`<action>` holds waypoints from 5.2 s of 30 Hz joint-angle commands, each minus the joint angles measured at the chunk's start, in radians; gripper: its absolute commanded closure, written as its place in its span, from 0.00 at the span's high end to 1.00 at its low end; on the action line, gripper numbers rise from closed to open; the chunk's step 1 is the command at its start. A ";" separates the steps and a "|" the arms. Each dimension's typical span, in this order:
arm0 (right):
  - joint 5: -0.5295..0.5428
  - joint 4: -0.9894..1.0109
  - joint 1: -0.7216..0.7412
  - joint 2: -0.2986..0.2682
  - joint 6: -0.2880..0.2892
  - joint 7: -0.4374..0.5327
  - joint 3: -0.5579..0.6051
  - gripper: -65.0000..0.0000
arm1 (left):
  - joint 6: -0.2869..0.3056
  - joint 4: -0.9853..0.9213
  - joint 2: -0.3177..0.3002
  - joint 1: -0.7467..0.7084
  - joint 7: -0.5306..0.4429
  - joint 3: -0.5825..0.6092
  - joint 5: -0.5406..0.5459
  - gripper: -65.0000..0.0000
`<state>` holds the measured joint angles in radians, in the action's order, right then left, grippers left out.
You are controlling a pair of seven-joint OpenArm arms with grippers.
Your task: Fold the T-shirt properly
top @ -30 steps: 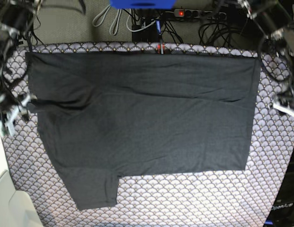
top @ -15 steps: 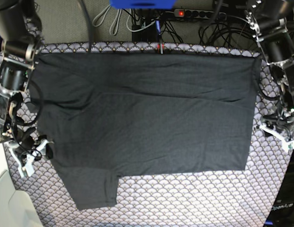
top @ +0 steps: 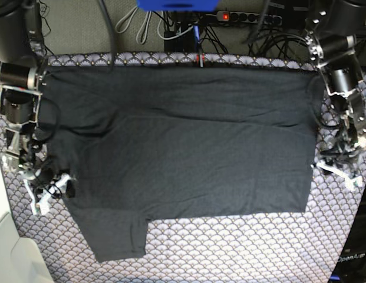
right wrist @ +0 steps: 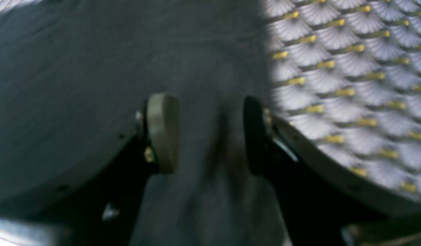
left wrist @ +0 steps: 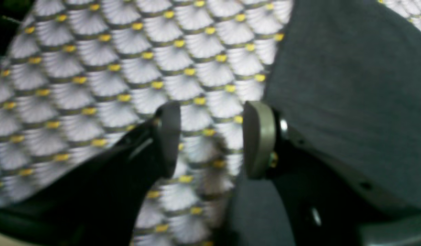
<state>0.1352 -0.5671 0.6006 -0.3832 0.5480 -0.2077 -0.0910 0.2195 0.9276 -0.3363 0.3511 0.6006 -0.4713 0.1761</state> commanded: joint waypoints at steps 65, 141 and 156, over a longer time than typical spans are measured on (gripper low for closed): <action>0.011 0.074 -0.078 -0.032 -0.223 0.058 0.090 0.00 | 0.002 -0.468 -0.007 0.299 -0.373 0.286 0.007 0.51; 0.014 -0.560 -0.379 -0.052 -0.222 -0.109 -0.052 0.00 | -0.102 0.078 0.019 0.010 -0.086 0.227 0.009 0.01; 0.014 -0.878 -0.664 -0.052 -0.217 -0.111 -0.174 0.00 | -0.101 0.477 0.021 -0.179 0.138 0.084 0.015 0.01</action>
<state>0.1459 -1.4273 -0.0750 -0.4137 0.3370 -0.3405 -0.2554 0.1238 1.3846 -0.3000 0.1570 0.7578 -0.3809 0.1902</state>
